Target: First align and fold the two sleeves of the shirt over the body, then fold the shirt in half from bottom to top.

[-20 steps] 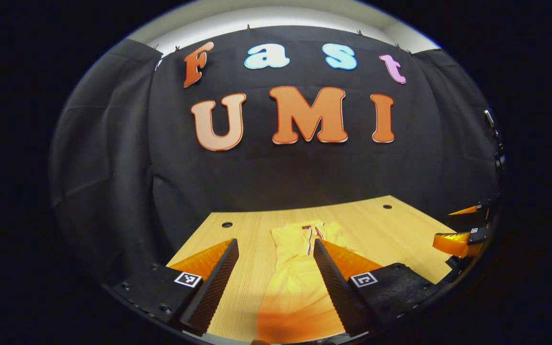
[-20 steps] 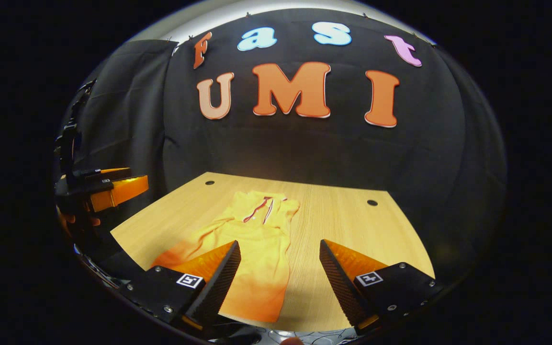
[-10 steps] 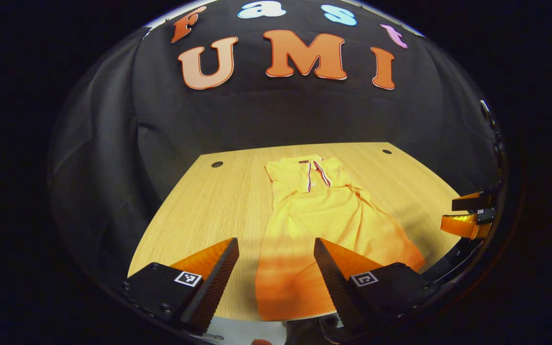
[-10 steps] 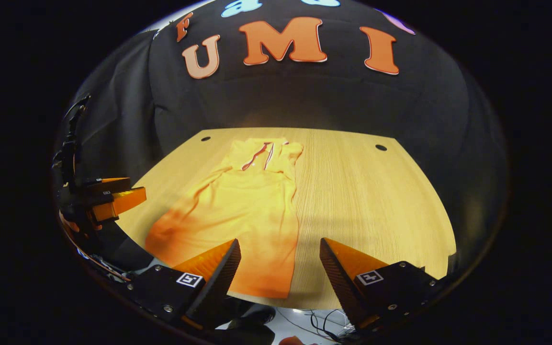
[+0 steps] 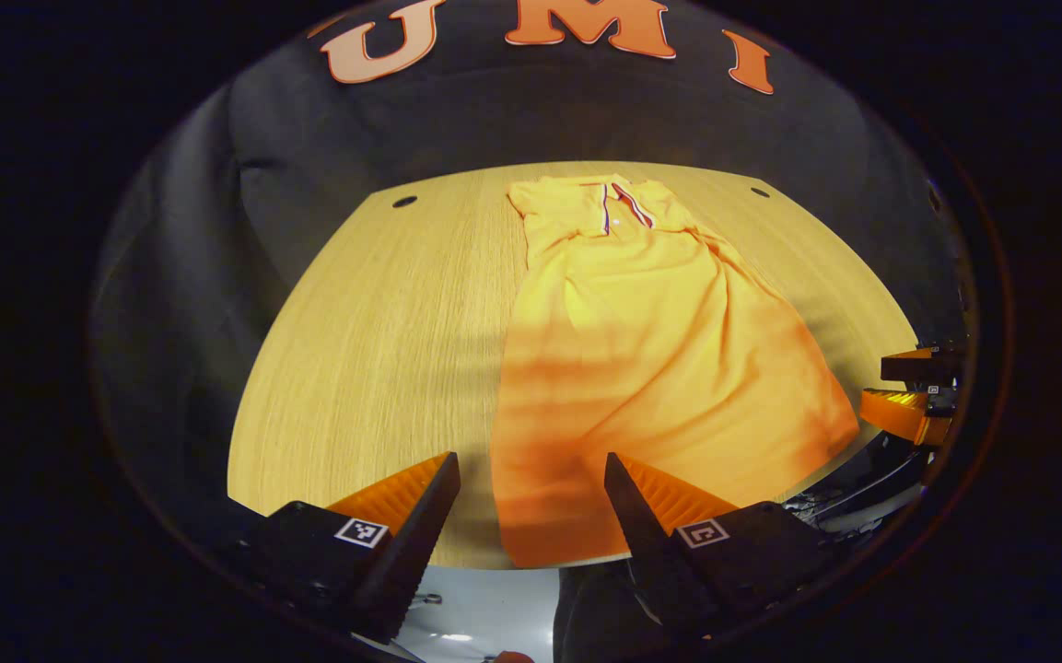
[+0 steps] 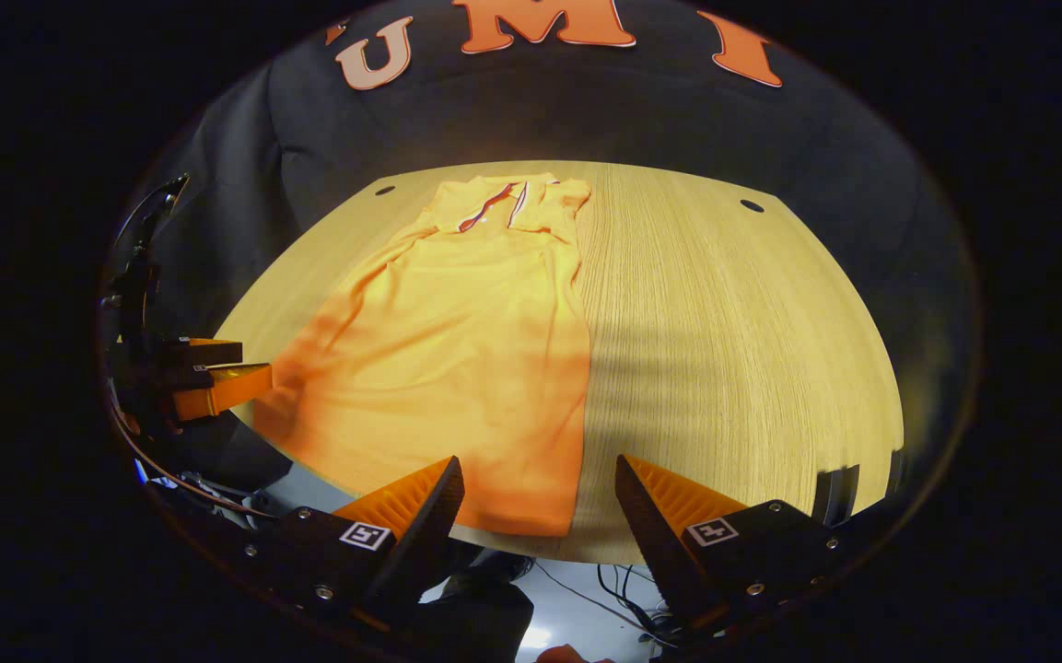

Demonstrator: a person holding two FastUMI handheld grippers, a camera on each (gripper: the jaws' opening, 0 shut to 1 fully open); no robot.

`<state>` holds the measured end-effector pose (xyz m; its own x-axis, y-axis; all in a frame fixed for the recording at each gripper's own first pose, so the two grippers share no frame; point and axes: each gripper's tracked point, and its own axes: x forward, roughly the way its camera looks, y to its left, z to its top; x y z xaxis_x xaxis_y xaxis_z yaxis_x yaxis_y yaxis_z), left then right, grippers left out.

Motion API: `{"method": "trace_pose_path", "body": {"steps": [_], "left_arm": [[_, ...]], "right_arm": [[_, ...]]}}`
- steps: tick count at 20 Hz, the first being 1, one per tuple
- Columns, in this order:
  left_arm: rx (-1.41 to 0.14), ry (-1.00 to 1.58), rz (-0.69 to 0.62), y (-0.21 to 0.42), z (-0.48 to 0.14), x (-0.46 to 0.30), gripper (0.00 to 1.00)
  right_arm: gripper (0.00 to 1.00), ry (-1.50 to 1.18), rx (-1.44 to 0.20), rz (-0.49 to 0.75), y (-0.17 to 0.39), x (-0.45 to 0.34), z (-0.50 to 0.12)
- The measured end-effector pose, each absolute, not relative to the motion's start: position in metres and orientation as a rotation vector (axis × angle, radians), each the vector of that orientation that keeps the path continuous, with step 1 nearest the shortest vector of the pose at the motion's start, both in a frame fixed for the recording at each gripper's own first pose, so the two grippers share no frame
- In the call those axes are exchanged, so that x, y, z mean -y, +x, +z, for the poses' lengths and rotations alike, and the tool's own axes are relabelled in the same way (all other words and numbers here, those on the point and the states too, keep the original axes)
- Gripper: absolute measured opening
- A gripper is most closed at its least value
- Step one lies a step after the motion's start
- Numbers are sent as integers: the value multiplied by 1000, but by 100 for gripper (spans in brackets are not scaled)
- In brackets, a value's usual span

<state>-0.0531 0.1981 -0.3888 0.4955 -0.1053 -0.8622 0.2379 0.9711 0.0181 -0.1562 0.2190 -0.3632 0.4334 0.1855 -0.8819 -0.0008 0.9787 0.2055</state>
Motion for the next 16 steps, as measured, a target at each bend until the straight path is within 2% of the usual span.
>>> {"method": "trace_pose_path", "body": {"steps": [5,13,15,16], "left_arm": [[-1161,117,-180,-55,-416,-204,98],[-1257,123,-187,-56,-437,-199,96],[-1291,86,-185,-55,-432,-196,94],[-1295,88,-196,-54,-439,-196,92]], "right_arm": [[100,205,-1216,118,-167,-227,-384],[98,163,-1309,135,-174,-239,-403],[93,95,-1323,159,-175,-241,-405],[84,93,-1329,170,-174,-243,-403]]}}
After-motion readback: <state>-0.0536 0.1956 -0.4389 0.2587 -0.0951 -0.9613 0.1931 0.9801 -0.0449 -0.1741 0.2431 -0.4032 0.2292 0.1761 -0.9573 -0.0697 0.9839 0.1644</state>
